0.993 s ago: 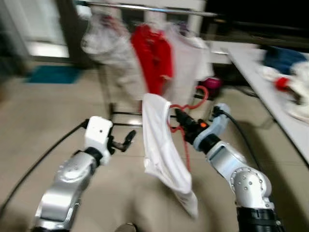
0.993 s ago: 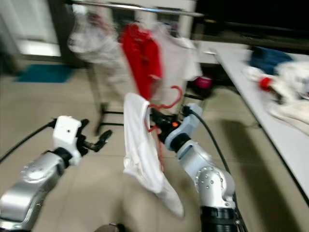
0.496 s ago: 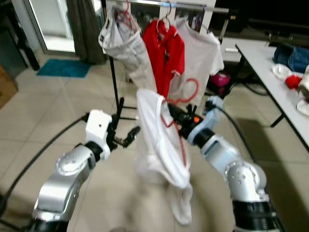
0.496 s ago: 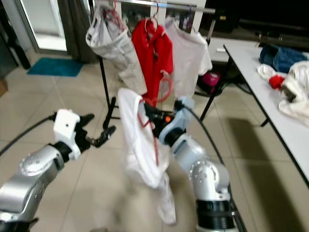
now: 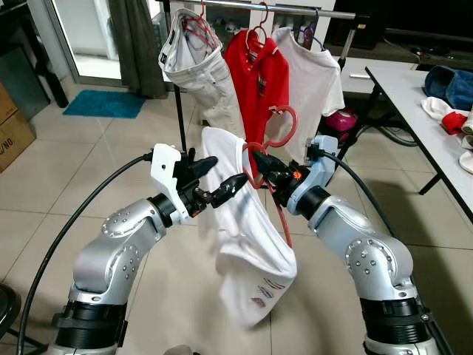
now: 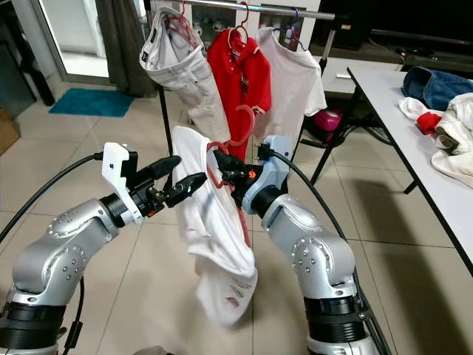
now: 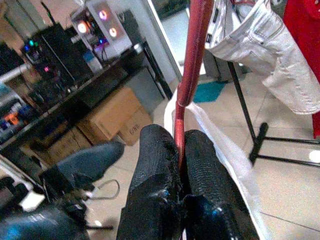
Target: Hang hanger
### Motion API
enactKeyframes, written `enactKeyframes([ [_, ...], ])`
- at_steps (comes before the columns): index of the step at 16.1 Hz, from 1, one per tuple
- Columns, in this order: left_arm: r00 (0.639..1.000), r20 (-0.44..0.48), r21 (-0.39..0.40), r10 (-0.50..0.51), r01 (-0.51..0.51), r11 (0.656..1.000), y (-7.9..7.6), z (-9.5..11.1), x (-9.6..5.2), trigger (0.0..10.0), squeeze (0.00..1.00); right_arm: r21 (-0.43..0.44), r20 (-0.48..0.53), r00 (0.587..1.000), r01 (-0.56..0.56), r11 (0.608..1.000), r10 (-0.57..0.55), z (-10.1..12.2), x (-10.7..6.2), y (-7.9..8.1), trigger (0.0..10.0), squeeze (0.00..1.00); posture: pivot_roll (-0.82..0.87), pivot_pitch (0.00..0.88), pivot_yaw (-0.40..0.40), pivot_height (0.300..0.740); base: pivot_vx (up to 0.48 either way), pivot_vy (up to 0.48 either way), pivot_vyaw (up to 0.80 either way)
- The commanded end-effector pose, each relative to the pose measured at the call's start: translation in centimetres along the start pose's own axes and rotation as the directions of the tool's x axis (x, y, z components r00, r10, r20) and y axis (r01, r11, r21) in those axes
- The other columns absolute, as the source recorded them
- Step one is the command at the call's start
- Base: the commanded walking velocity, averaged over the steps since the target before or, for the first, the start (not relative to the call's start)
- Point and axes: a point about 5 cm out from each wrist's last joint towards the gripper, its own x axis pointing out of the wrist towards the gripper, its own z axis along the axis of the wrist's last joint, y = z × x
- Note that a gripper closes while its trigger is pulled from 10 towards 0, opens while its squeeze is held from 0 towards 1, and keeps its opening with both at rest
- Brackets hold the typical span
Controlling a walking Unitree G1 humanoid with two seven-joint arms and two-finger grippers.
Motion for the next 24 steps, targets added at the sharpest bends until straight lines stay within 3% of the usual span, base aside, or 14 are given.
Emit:
enactKeyframes([
  [1,1.0,-0.031,-0.049,0.004,-0.005,0.999,0.3,0.0,0.4,10.0,0.0,-0.06,0.023,0.998,-0.052,0.997,0.053,0.9,0.2,1.2,10.0,0.0,-0.04,0.0,-0.036,0.74,0.0,0.0,0.0],
  [3,0.995,-0.101,-0.061,0.015,-0.021,0.998,0.6,-0.9,0.9,9.5,0.0,-0.086,0.016,0.998,-0.065,0.994,0.067,1.1,0.1,1.5,10.0,0.0,-0.04,0.0,-0.037,0.74,0.0,0.0,0.0],
  [4,0.993,-0.117,-0.046,0.033,-0.039,0.998,0.9,-1.1,1.0,0.0,0.0,-0.093,0.017,0.997,-0.069,0.993,0.071,1.2,0.1,1.5,10.0,0.0,-0.05,0.0,-0.037,0.74,0.0,0.0,0.0],
  [7,0.977,-0.185,-0.01,0.106,-0.109,0.994,1.7,-1.6,1.2,0.0,0.0,-0.107,0.02,0.997,-0.073,0.992,0.076,1.4,0.0,1.7,10.0,0.0,-0.06,0.0,-0.032,0.74,0.0,0.0,0.0],
  [9,0.964,-0.202,0.147,0.171,-0.143,0.979,2.2,-1.4,1.3,0.0,0.0,-0.108,0.027,0.997,-0.066,0.992,0.069,1.5,-0.1,1.6,10.0,0.0,-0.06,0.0,-0.03,0.74,0.0,0.0,0.0],
  [10,0.968,-0.185,0.155,0.171,-0.143,0.977,2.2,-1.3,1.5,0.0,0.0,-0.108,0.028,0.997,-0.066,0.992,0.069,1.5,-0.1,1.6,10.0,0.0,-0.06,0.0,-0.03,0.74,0.0,0.0,0.0],
  [14,0.986,-0.153,0.095,0.071,-0.057,0.994,1.3,-1.2,2.4,0.0,0.0,-0.109,0.027,0.996,-0.078,0.991,0.081,1.6,-0.2,1.9,10.0,0.0,-0.06,0.0,-0.032,0.74,0.0,0.0,0.0],
  [18,0.988,-0.146,0.055,0.048,-0.04,0.998,1.2,-1.4,2.8,0.0,0.0,-0.113,0.023,0.995,-0.089,0.99,0.092,1.6,-0.1,2.1,10.0,0.0,-0.06,0.0,-0.034,0.74,0.0,0.0,0.0],
  [21,0.975,-0.193,0.078,0.107,-0.094,0.993,2.0,-2.0,3.2,0.0,0.0,-0.116,0.024,0.994,-0.105,0.988,0.108,1.7,0.0,2.5,10.0,0.0,-0.06,0.0,-0.033,0.74,0.0,0.0,0.0],
  [24,0.972,-0.169,0.1,0.166,-0.15,0.984,2.8,-1.6,3.3,0.0,0.0,-0.115,0.027,0.994,-0.105,0.988,0.109,1.8,0.0,2.5,10.0,0.0,-0.06,0.0,-0.031,0.74,0.0,0.0,0.0],
])
